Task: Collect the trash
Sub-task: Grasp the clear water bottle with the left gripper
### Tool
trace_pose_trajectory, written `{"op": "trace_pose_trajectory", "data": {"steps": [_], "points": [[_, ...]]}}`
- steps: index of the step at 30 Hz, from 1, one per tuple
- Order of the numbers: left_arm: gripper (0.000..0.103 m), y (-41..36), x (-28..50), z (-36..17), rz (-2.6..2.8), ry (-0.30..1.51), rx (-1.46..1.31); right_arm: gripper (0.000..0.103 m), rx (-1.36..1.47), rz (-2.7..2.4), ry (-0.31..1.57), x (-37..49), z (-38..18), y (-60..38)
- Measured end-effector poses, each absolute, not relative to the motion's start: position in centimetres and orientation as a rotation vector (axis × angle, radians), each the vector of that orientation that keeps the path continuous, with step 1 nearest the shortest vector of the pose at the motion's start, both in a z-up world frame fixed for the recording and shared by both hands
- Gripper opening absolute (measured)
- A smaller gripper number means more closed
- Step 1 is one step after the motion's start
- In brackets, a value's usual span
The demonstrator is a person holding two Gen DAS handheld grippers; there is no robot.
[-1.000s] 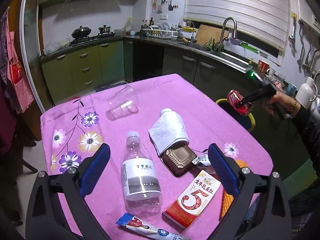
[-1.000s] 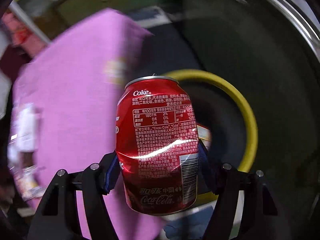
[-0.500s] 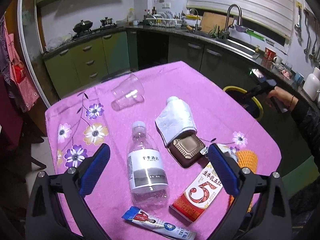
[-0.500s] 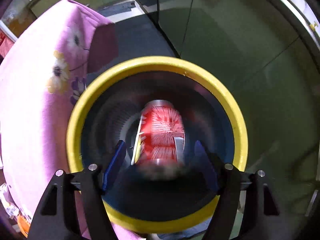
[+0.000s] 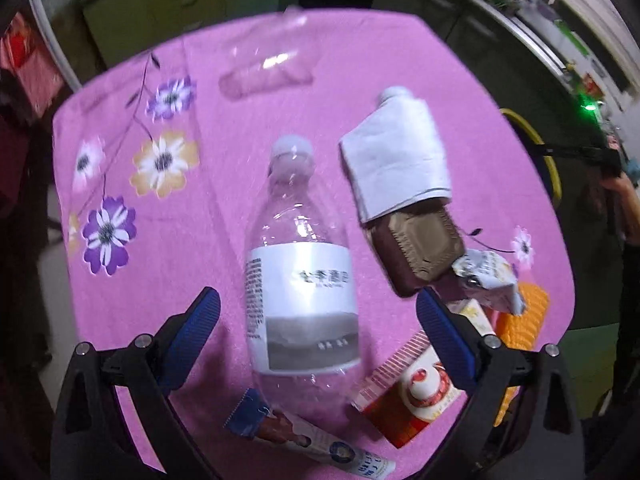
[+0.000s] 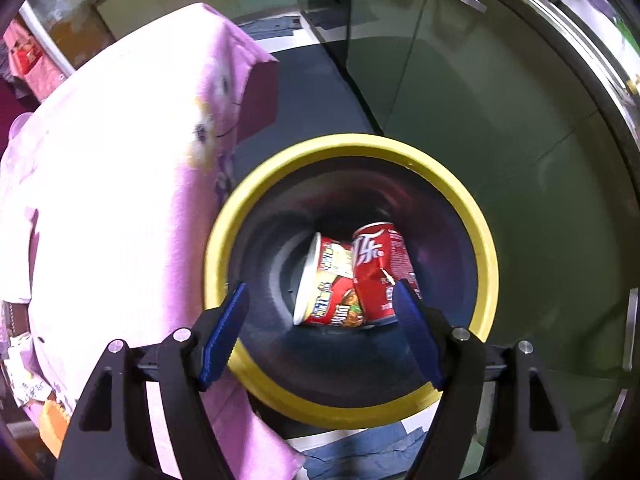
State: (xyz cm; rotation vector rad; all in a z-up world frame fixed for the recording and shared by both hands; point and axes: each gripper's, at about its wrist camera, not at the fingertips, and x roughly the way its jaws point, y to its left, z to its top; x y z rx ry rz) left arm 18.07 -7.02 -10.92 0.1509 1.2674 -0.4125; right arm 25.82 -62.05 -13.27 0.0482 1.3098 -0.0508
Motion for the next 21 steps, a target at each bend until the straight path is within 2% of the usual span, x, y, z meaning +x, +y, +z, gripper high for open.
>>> {"op": "trace_pose_trajectory", "data": {"steps": [8,10,12,15,17,21], "points": [[0.092,-7.8,20.7,-14.1,-0.341,1.443,0.226,0.074,0.032,-0.006,1.301,25.2,-12.7,-60.2],[0.087,-8.0,21.0,-14.3,-0.337,1.451,0.232,0.074,0.03,0.0,1.305,25.2,-12.8,-60.3],[0.073,-8.1,21.2,-14.5,-0.332,1.464,0.244,0.074,0.03,0.004,1.309,25.1,-12.9,-60.1],[0.071,-8.3,21.5,-14.7,-0.347,1.478,0.223,0.074,0.035,0.005,1.313,25.2,-13.3,-60.2],[0.064,-8.7,21.8,-15.0,-0.348,1.479,0.232,0.074,0.038,0.004,1.316,25.3,-13.6,-60.3],[0.063,-9.4,21.9,-15.3,-0.357,1.494,0.259,0.074,0.038,0.006,1.322,25.1,-13.8,-60.4]]}}
